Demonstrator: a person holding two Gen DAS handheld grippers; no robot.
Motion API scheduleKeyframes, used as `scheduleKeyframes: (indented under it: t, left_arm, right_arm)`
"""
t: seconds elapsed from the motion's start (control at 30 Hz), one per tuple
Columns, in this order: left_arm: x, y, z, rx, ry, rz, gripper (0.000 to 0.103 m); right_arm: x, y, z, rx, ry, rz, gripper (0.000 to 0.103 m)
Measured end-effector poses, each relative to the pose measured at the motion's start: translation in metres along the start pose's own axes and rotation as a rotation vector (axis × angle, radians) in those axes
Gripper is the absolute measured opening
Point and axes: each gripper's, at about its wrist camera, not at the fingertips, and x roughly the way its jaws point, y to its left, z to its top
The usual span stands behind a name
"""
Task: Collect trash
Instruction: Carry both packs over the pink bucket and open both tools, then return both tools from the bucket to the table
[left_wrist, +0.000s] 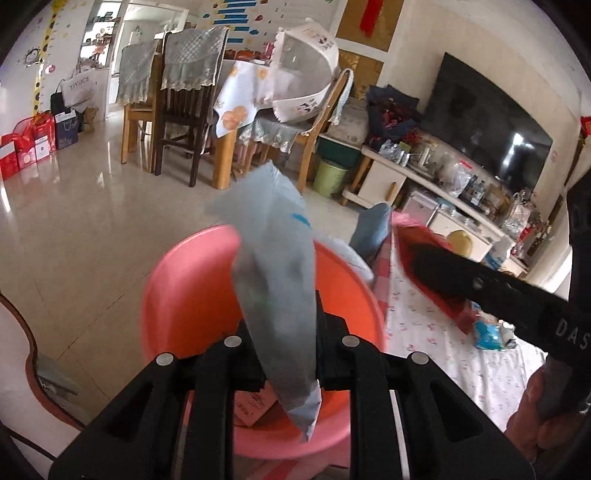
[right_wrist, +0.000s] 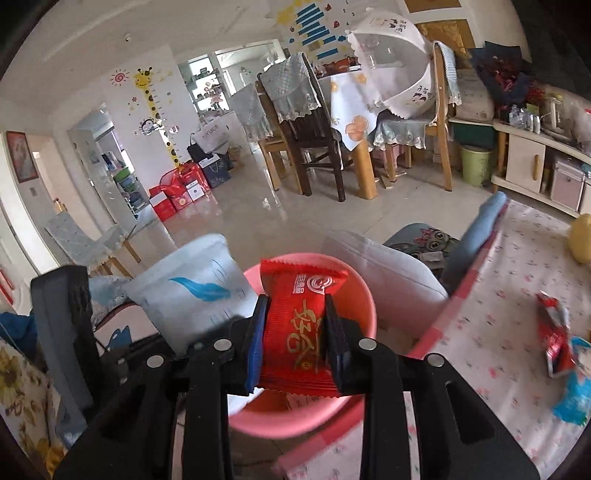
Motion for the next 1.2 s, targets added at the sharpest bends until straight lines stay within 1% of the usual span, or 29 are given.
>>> scheduleKeyframes:
  t: [0.03,0.1,0.13,0.17,0.23,0.27,0.4,0.43,0.47,0.53,0.57,0.63,0.7,0.83,0.9,1.03,1.2]
  left_arm:
    - [0.004,0.001,0.001,-0.002,0.009,0.002,0.022]
    - [0.011,0.003,-0.002,-0.009,0.03,-0.001,0.024]
    - [0.012,0.004,-0.003,-0.008,0.032,0.0,0.032]
    - [0.014,0.003,-0.004,-0.006,0.032,0.002,0.036]
    - [0.012,0.003,-0.005,0.001,0.025,0.011,0.064]
    - [0.009,0.001,-0.006,0.01,0.012,0.02,0.067]
    - [-0.005,-0.01,-0.008,0.059,-0.016,0.048,0.075]
    - [-0.008,-0.013,-0.008,0.07,-0.023,0.048,0.076]
    - [-0.016,-0.018,-0.01,0.088,-0.038,0.044,0.076]
    - [-0.026,-0.025,-0.013,0.107,-0.065,0.035,0.081]
    - [-0.036,-0.031,-0.016,0.125,-0.095,0.023,0.082]
    - [-0.047,-0.04,-0.017,0.161,-0.124,0.005,0.084]
    - [-0.061,-0.056,-0.02,0.232,-0.158,-0.018,0.086]
    - [-0.084,-0.085,-0.025,0.335,-0.224,-0.051,0.089]
    - [-0.089,-0.095,-0.028,0.36,-0.234,-0.047,0.09]
    - [-0.1,-0.114,-0.031,0.386,-0.24,-0.044,0.09]
    - [-0.103,-0.138,-0.04,0.42,-0.185,-0.038,0.09]
  right_arm:
    - [0.009,0.0,0.002,0.006,0.008,0.0,0.044]
    - [0.017,-0.004,0.002,0.028,0.006,-0.033,0.073]
    - [0.016,-0.008,0.001,0.046,-0.001,-0.033,0.076]
    - [0.014,-0.01,-0.001,0.059,-0.007,-0.028,0.078]
    - [0.006,-0.017,-0.007,0.077,-0.022,-0.048,0.091]
    - [0.0,-0.021,-0.011,0.082,-0.033,-0.075,0.092]
    - [-0.02,-0.037,-0.027,0.109,-0.039,-0.109,0.092]
    - [-0.027,-0.041,-0.031,0.117,-0.045,-0.122,0.093]
    - [-0.034,-0.045,-0.035,0.121,-0.049,-0.129,0.093]
    - [-0.049,-0.051,-0.043,0.126,-0.068,-0.141,0.094]
    - [-0.055,-0.052,-0.045,0.127,-0.076,-0.145,0.095]
    - [-0.072,-0.053,-0.052,0.119,-0.096,-0.164,0.096]
    - [-0.086,-0.05,-0.058,0.099,-0.111,-0.183,0.098]
    - [-0.116,-0.039,-0.065,0.025,-0.146,-0.252,0.098]
    - [-0.129,-0.037,-0.07,0.01,-0.159,-0.288,0.098]
    - [-0.151,-0.042,-0.079,0.012,-0.166,-0.319,0.098]
    - [-0.172,-0.055,-0.095,0.031,-0.179,-0.359,0.098]
